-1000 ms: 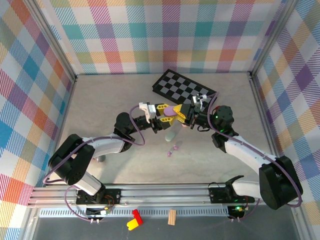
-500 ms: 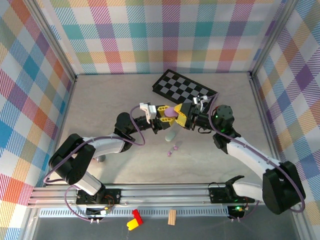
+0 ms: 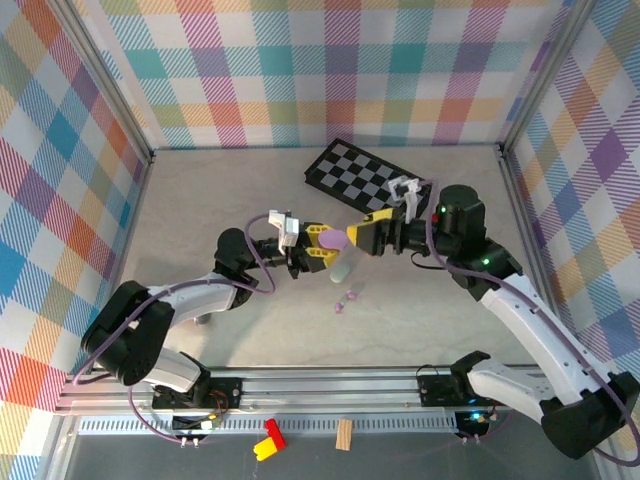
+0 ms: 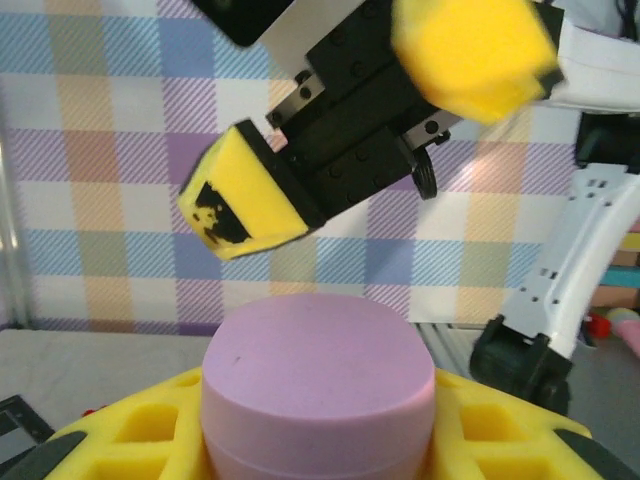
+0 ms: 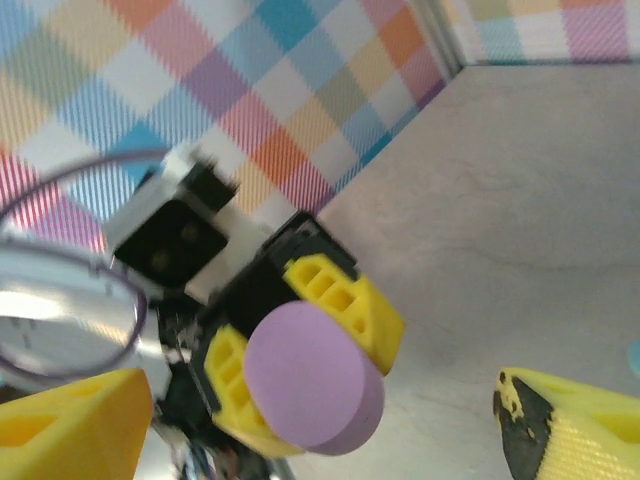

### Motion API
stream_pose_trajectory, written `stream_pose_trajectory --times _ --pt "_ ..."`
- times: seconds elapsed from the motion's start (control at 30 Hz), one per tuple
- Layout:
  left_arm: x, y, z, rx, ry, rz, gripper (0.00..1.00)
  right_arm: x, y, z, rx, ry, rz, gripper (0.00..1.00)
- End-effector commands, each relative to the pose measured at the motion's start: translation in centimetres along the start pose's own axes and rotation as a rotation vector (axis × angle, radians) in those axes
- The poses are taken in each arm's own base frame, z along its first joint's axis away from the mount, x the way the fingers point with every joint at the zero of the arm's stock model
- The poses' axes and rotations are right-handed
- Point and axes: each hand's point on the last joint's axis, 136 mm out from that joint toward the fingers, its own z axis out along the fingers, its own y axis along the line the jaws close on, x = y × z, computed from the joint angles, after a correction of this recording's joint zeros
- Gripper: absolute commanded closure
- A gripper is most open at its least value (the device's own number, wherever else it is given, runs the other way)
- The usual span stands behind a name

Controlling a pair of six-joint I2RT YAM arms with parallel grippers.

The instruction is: Insert wireless bluetooth earbuds into charging case

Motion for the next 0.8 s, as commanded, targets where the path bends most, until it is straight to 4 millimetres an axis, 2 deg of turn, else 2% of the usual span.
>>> stream_pose_trajectory --times 0.0,0.13,0.23,0.4,0.67,0.77 --pt "-0.2 -1.9 -0.4 0.088 0.025 -0.024 0.68 3.1 0.8 -0.5 0.002 0.135 -0.298 0.11" --pt "-0.7 -2.3 -0.5 0.104 0.021 -0.036 0.68 4.4 1.8 0.2 -0.027 0.182 -0.438 0.10" --pt "-1.1 -2.6 -0.5 0.120 0.015 -0.044 0.68 5.1 1.3 1.1 0.017 0.217 -0.510 0.10" --pt "-1.4 -3.3 -0.6 0.150 0.009 -0.045 0.69 3.9 0.0 1.8 0.095 0.188 -0.494 0.12" --pt "-0.9 -3.9 -0.9 0.173 0.021 -0.034 0.69 1.2 -0.2 0.9 0.172 0.043 -0.483 0.13" --pt "-0.9 -4.0 -0.9 0.173 0.021 -0.026 0.69 0.8 -0.1 0.7 0.179 0.018 -0.470 0.14"
